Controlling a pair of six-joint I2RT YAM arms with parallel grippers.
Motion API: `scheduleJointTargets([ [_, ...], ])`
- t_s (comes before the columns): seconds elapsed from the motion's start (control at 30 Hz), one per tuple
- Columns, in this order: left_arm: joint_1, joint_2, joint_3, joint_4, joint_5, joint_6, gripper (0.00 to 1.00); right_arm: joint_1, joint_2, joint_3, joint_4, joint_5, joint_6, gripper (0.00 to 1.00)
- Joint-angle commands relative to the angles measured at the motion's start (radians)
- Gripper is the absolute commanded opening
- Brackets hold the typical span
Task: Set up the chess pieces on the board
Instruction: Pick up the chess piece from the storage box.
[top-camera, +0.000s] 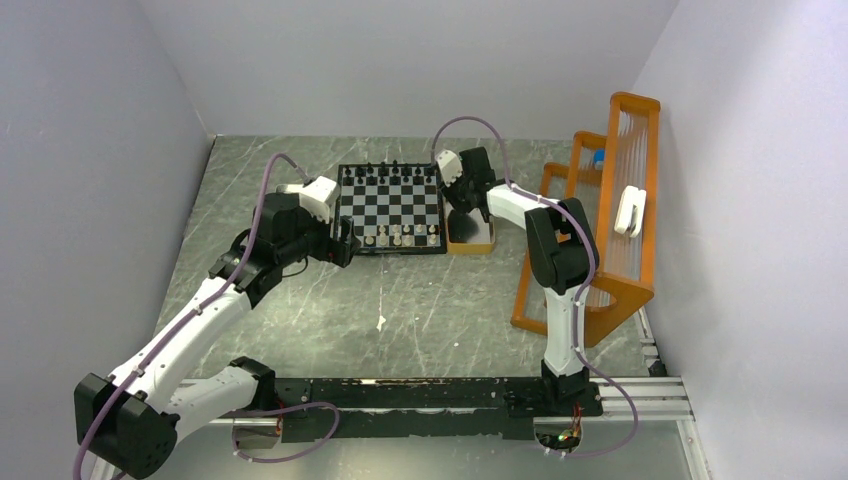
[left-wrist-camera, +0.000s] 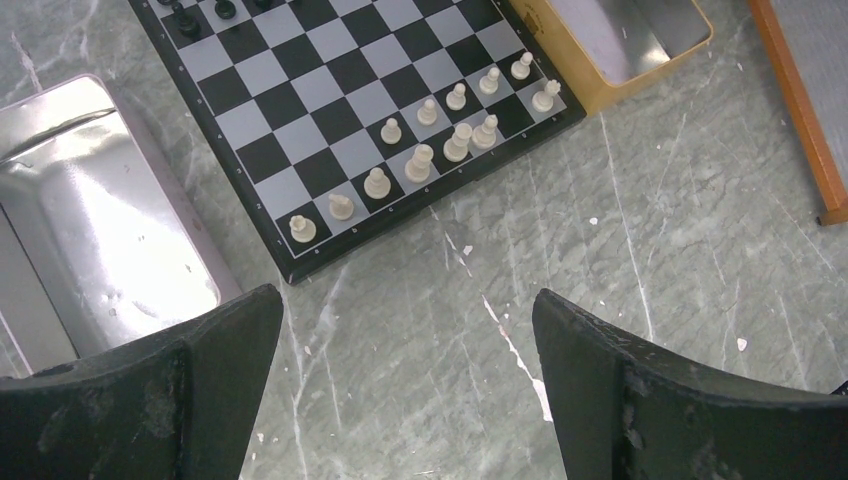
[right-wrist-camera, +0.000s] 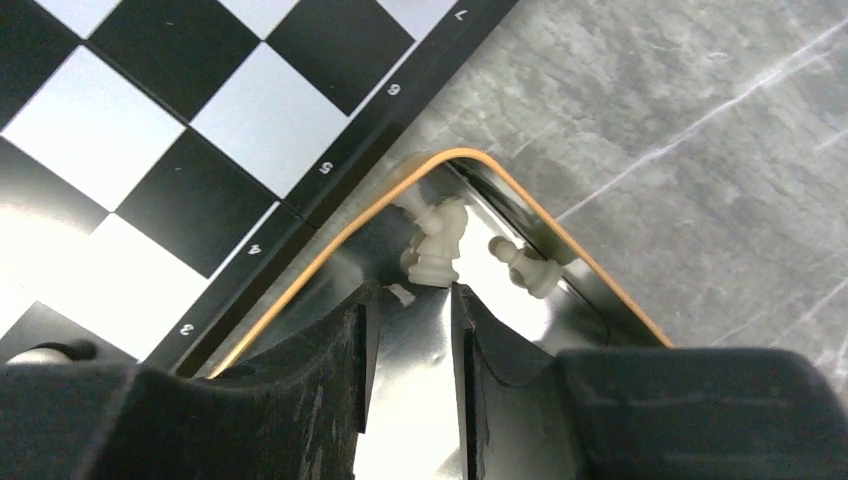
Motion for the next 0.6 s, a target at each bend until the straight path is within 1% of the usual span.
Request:
scheduleJointTargets([
  [0.0,0.005,-0.008,0.005,0.013,0.029,0.001,1.00,-0.007,-0.046,-0.003,-0.002,-0.065,0.045,0.35],
  [0.13,0.005,0.000,0.002,0.025,0.054,0.000,1.00,-0.008,-0.057,-0.018,0.042,0.029,0.073,0.37],
  [0.27,0.005,0.007,0.009,0.019,0.066,0.001,1.00,-0.010,-0.045,0.010,0.035,0.061,0.098,0.41],
  [0.37,0.005,0.003,0.006,0.022,0.066,0.000,1.00,-0.009,-0.040,0.020,0.038,0.030,0.108,0.43],
  [0.57,0.005,0.006,0.006,0.020,0.068,0.000,1.00,-0.010,-0.016,0.031,0.037,-0.011,0.143,0.43],
])
